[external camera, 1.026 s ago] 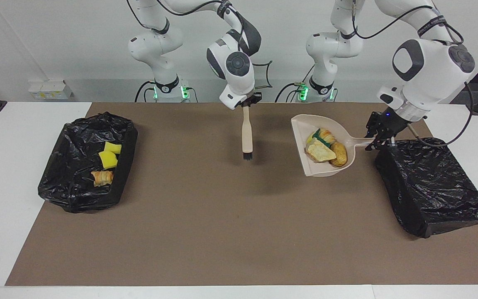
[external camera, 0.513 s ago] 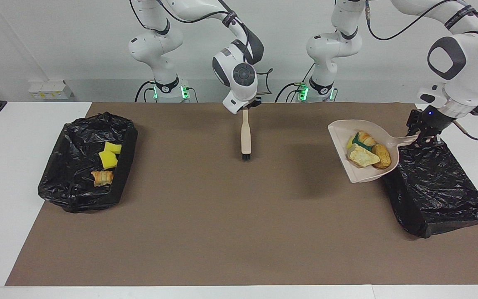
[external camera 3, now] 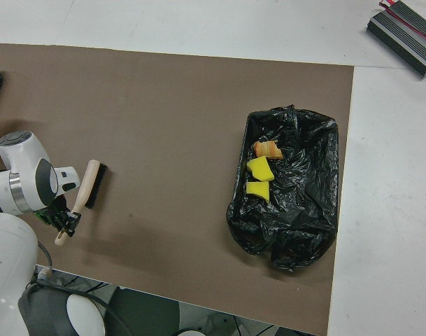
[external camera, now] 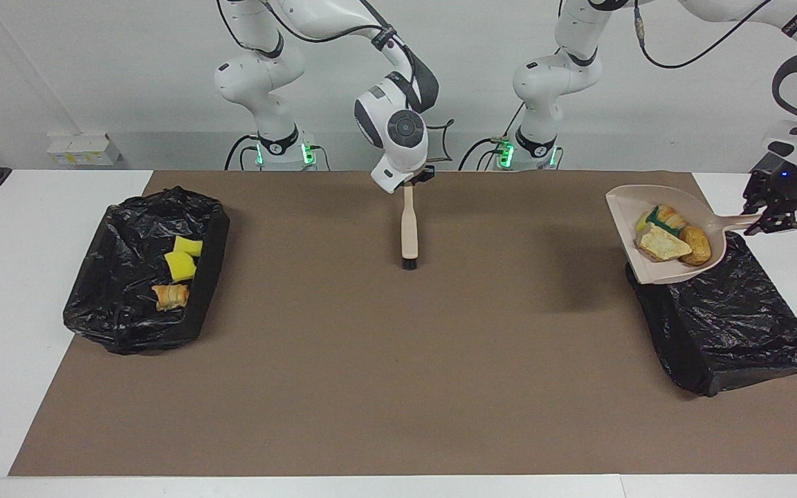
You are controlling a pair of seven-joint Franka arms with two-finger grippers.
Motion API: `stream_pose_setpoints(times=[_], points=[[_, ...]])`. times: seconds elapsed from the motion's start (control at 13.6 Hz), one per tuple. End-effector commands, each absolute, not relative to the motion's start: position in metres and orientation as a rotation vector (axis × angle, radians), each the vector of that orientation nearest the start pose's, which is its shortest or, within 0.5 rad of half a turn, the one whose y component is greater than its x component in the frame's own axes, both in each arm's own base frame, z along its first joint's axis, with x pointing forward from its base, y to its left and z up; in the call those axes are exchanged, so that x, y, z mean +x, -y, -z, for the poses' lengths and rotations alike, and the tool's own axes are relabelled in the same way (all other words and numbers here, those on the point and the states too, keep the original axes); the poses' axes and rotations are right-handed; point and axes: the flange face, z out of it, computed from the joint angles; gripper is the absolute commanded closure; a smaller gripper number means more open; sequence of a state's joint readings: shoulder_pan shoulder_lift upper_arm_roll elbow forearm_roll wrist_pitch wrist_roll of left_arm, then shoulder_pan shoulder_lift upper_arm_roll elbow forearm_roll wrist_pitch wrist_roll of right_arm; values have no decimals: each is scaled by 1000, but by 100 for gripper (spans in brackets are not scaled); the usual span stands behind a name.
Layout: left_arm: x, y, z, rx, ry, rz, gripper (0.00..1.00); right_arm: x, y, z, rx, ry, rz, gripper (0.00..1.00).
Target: Sweep and dump trash in bin
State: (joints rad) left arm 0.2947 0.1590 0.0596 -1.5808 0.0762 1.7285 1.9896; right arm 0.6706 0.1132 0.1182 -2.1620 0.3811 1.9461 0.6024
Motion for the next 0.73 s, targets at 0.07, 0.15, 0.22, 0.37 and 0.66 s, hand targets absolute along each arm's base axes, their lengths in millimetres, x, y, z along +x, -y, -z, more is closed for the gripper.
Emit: stream_pose_setpoints(times=[0.07,0.15,0.22,0.37,0.66], points=[[586,-257,-562,-2002,-2286,-313,100,358,-384,-332,-2981,2,-682,0],[585,-267,-562,-2011,-2250,-315,100,369,-378,-340,-2973,-7,-651,0],[587,-273,-565,-1985,-2219,-327,100,386,-369,-350,-2975,2,-601,0],[591,-294,-565,-1973,-2164,-339,100,408,-353,-367,-2992,23,-497,0],[612,-305,-557,-1927,-1999,-439,100,481,-297,-391,-3077,-16,-206,0]])
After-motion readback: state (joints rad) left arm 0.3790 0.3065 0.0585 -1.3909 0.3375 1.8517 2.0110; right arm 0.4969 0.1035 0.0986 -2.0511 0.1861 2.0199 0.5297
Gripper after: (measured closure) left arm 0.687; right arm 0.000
